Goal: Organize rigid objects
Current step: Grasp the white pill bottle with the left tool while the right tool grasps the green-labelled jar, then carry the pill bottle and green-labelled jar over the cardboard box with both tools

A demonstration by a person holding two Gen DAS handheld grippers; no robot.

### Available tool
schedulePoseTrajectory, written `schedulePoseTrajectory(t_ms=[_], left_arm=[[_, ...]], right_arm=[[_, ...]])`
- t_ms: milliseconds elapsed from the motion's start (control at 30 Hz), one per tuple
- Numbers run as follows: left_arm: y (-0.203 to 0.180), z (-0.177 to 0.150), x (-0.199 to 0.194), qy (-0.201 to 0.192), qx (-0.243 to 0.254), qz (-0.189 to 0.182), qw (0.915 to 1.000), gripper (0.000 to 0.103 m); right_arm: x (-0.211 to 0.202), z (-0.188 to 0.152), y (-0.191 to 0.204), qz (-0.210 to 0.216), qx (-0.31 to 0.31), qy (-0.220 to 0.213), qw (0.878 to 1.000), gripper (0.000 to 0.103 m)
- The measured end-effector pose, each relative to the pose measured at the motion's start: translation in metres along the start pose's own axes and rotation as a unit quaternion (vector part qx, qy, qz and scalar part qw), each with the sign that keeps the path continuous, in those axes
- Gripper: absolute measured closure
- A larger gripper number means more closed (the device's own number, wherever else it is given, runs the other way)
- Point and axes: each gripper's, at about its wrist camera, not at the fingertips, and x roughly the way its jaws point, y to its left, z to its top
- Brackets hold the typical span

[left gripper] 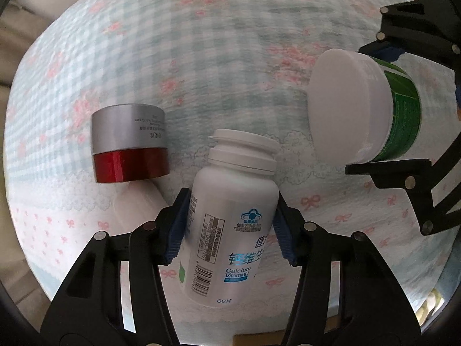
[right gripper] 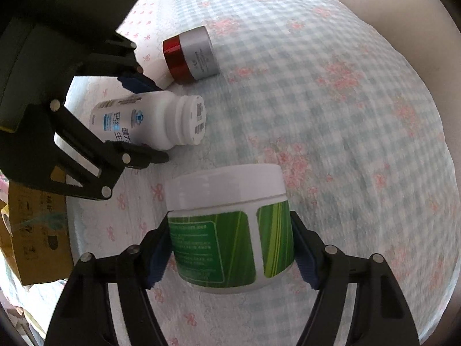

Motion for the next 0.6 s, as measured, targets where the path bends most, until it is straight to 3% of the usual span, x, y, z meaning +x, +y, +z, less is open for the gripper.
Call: schedulePoseTrajectory(t_ms=[367, 500, 600], left_arm=[[0.005, -0.019, -0.048, -0.017, -0.087, 0.002, 0.9961, 0.053], [0.007, -0.032, -0.081, -0.038, -0.151, 0.009, 0.9877, 0.053], [0.005, -0.048, -0.116, -0.061, -0.21, 0.017, 0.9756, 0.053]], right_arm=[[-0.043, 0.0, -0.023, -0.008, 0.023, -0.016, 1.0, 0.035], [-0.07, -0.003, -0.028, 0.001, 0.032, -0.031, 0.999, 0.035], [-0.099, -0.005, -0.03, 0.01, 0.034, -0.049, 0.998, 0.035]])
